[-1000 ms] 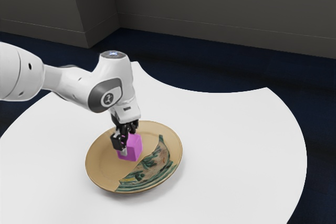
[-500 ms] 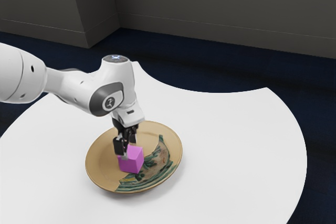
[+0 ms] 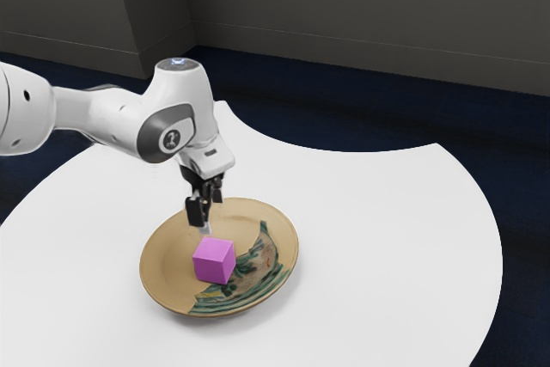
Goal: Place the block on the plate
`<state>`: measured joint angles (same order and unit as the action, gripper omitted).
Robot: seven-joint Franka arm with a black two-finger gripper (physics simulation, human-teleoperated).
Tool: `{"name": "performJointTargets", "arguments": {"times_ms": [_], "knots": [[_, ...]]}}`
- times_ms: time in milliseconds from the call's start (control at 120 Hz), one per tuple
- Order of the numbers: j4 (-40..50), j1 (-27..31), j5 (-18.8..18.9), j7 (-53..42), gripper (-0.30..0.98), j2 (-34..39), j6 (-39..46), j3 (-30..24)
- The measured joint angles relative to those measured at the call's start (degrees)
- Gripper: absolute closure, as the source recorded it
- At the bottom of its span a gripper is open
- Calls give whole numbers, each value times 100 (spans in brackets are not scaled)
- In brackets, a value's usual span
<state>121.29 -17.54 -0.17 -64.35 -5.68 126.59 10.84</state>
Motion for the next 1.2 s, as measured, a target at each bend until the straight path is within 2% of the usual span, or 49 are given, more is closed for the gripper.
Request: {"name": "performJointTargets", "arguments": {"times_ms": [325,658,892,1200], "knots": [[-623,-15,16,197,0,151,-407,42],[-1738,115,204,726,0,104,-1153,45],[-2493,264,401,1514,0,107,-1951,351],[-3340,920,550,2933,0,113,-3146,591]]}}
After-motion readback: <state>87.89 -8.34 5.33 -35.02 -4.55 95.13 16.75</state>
